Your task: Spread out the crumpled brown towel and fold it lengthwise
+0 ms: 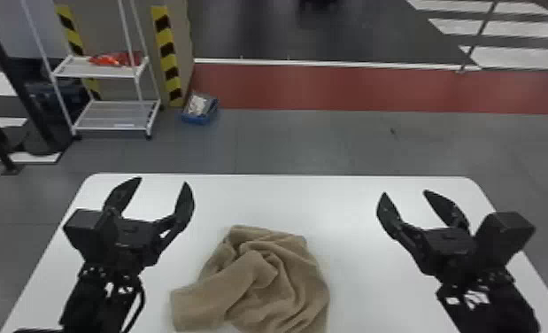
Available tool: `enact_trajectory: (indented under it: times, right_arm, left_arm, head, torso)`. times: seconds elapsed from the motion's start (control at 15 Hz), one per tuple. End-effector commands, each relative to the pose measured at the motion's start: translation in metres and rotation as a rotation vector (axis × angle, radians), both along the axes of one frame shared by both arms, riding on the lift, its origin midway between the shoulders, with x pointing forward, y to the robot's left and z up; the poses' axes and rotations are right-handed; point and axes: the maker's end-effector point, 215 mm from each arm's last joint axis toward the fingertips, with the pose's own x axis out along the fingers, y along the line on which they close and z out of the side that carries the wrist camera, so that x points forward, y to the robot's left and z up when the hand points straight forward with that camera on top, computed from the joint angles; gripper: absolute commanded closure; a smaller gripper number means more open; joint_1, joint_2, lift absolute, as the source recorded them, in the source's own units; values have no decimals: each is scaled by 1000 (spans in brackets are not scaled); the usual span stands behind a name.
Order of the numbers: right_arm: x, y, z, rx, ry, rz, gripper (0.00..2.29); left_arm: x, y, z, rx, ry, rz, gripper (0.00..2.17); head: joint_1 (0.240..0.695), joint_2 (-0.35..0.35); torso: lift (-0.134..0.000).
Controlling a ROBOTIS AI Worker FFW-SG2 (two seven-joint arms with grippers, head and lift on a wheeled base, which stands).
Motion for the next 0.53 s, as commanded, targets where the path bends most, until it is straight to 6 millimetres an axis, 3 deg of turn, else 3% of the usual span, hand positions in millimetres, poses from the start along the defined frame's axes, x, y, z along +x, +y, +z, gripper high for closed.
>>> enact_trajectory:
  times: [0.0, 0.47]
  right_arm:
    - [-1, -1, -1, -1, 4, -1, 174]
    - [-5, -9, -4, -2, 9, -14, 174]
  left_arm:
    - [-5, 5, 6, -25, -24, 2, 157]
    - [-4, 11, 8, -35, -28, 34, 154]
  head:
    - [695, -52]
    - [695, -49]
  torso:
    - [0]
    - [0]
